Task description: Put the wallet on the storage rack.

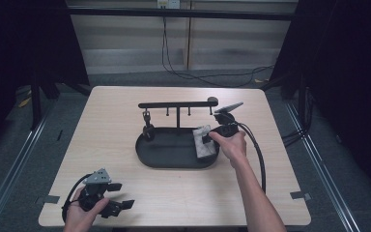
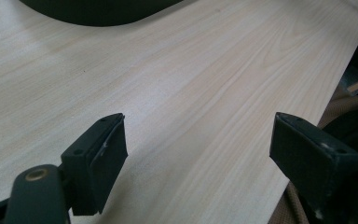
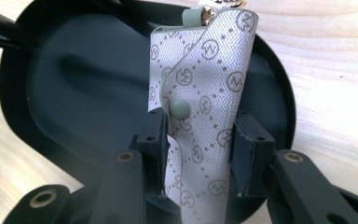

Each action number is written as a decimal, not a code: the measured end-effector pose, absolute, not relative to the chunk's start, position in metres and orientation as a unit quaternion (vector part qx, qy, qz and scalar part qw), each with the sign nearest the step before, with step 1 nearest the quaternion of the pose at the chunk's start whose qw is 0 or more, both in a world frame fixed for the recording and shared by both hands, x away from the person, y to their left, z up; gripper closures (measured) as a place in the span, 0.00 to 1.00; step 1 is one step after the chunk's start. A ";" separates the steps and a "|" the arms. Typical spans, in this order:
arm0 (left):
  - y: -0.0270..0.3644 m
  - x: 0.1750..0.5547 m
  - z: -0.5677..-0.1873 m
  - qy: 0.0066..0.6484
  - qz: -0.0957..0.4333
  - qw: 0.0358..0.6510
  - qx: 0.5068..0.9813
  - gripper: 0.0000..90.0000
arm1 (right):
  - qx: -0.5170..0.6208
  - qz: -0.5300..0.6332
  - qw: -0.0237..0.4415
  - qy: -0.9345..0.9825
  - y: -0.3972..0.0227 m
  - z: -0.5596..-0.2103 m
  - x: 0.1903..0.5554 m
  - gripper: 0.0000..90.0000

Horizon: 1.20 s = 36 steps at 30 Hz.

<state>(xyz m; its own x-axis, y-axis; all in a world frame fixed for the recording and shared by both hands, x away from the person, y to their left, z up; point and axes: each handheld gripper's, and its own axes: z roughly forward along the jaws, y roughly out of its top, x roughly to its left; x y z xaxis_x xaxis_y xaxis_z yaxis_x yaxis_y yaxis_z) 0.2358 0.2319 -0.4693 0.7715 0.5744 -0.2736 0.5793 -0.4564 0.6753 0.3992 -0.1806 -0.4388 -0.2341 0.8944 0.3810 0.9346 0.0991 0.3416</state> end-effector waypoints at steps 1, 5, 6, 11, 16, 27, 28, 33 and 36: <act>0.232 0.236 -0.469 0.338 -0.003 0.398 0.853 0.21 | -0.619 -0.262 0.040 -0.739 -0.180 -0.440 0.399 0.67; 0.232 0.236 -0.469 0.339 -0.003 0.398 0.852 0.21 | -0.622 -0.261 0.050 -0.737 -0.180 -0.453 0.399 0.66; 0.232 0.236 -0.469 0.338 -0.003 0.397 0.853 0.21 | -0.624 -0.257 0.052 -0.736 -0.180 -0.456 0.399 0.66; 0.232 0.236 -0.470 0.339 -0.002 0.397 0.853 0.21 | -0.624 -0.259 0.062 -0.735 -0.182 -0.462 0.398 0.65; 0.231 0.236 -0.470 0.338 -0.004 0.396 0.854 0.21 | -0.618 -0.258 0.071 -0.739 -0.176 -0.466 0.395 0.64; 0.232 0.236 -0.469 0.337 -0.004 0.397 0.854 0.21 | -0.612 -0.250 0.054 -0.749 -0.172 -0.465 0.394 0.47; 0.232 0.236 -0.469 0.337 -0.004 0.397 0.854 0.21 | -0.614 -0.255 0.056 -0.745 -0.173 -0.463 0.393 0.46; 0.231 0.236 -0.469 0.338 -0.003 0.398 0.853 0.21 | -0.614 -0.263 0.039 -0.744 -0.184 -0.453 0.390 0.37; 0.231 0.237 -0.469 0.338 -0.003 0.398 0.853 0.21 | -0.611 -0.270 0.034 -0.743 -0.186 -0.449 0.388 0.36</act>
